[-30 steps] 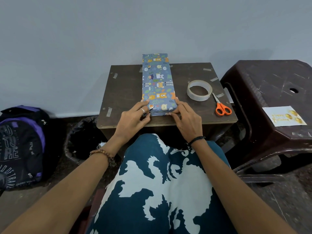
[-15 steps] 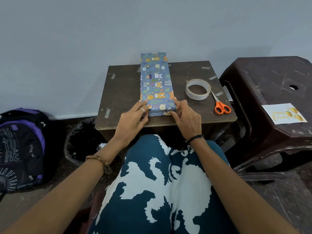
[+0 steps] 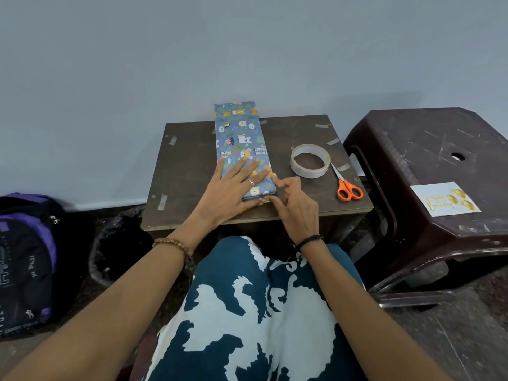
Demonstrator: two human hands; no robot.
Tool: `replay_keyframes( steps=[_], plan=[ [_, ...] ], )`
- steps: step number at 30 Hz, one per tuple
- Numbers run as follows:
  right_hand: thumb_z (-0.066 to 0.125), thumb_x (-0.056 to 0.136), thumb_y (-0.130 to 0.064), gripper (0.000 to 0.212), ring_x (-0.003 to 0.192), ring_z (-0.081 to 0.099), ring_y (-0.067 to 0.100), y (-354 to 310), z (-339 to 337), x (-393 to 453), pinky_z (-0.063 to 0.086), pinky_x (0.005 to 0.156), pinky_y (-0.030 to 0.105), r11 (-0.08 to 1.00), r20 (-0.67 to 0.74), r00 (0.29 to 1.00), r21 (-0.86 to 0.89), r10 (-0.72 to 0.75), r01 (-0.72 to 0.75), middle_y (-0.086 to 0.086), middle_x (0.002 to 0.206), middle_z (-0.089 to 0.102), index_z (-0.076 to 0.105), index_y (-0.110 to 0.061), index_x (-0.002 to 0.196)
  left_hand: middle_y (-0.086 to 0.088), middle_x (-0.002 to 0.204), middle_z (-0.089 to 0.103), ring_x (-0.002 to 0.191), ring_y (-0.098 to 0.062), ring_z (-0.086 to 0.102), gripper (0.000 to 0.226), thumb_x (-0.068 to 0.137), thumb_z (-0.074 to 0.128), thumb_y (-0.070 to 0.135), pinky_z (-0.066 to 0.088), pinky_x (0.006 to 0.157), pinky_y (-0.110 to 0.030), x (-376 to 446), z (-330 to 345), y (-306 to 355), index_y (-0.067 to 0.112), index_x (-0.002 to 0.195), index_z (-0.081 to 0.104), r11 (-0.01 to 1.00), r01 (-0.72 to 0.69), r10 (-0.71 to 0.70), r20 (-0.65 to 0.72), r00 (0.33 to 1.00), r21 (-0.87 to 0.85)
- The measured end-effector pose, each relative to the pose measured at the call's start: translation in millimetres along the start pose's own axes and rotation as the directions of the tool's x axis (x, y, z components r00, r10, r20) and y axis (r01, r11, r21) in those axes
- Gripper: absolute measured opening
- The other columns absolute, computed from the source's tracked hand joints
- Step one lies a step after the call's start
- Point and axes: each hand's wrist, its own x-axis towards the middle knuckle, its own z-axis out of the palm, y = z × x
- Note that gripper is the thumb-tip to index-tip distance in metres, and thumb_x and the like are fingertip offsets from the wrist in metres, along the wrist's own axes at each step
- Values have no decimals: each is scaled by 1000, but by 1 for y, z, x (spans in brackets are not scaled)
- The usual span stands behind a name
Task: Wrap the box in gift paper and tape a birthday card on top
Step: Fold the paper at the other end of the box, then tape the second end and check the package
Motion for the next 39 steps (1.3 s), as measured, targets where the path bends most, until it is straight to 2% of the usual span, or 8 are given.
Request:
replay_keyframes(
  steps=[7,12,16,18,20,25,34,39],
  plan=[
    [65,86,-24,29,81,63,16,5,2,0,35,63,13,995,1,1000,96,-4,4,3,98,65,52,-9,106,-3,137,51,127,-26,48,59,88,30,56,33,100,-60,1,1,7,28,137,45,995,51,-54,-33,998,-83],
    [48,89,-26,23,90,57,17,3,-3,12,45,79,27,991,-21,999,131,-38,41,1,99,62,58,-13,105,-2,136,53,125,-26,50,58,85,34,52,34,99,-60,1,2,8,28,136,47,991,82,-87,-38,996,-101],
    [52,92,-27,26,102,52,27,3,-11,38,36,84,35,978,-143,984,-163,110,-133,7,107,62,58,-11,112,-1,136,53,125,-26,50,58,84,34,52,32,100,-60,2,1,10,27,135,48,988,88,-95,-55,994,-126],
    [50,94,-30,37,122,40,28,6,-15,50,29,96,38,897,-19,963,-358,269,-258,7,125,53,50,-11,125,-1,135,54,124,-25,51,58,84,34,52,33,99,-60,2,0,9,28,135,49,989,89,-96,-63,993,-117],
    [46,96,-28,36,126,33,28,8,-16,56,25,99,39,854,89,946,-464,310,-236,6,129,51,48,-15,129,-1,134,55,123,-25,52,59,83,34,52,35,97,-60,2,0,10,27,134,49,990,86,-95,-75,993,-110],
    [43,90,-7,34,113,36,26,14,-24,57,26,92,39,828,85,952,-520,293,-209,4,113,58,59,-19,118,-1,134,55,123,-25,52,59,83,34,53,34,98,-61,4,-1,8,27,134,49,991,79,-89,-88,992,-108],
    [52,87,-25,33,113,39,30,9,-21,53,28,94,42,856,1,982,-489,189,-165,10,119,51,53,-12,118,-2,133,55,122,-26,53,59,83,33,52,35,97,-60,4,0,10,26,134,49,992,75,-86,-112,990,-98],
    [54,90,-36,43,122,38,29,3,-7,70,26,103,43,825,16,965,-521,263,-217,10,127,48,45,-11,124,-2,133,56,122,-26,53,59,82,34,52,36,97,-60,4,-1,10,26,133,50,992,77,-88,-105,991,-102]
  ],
)
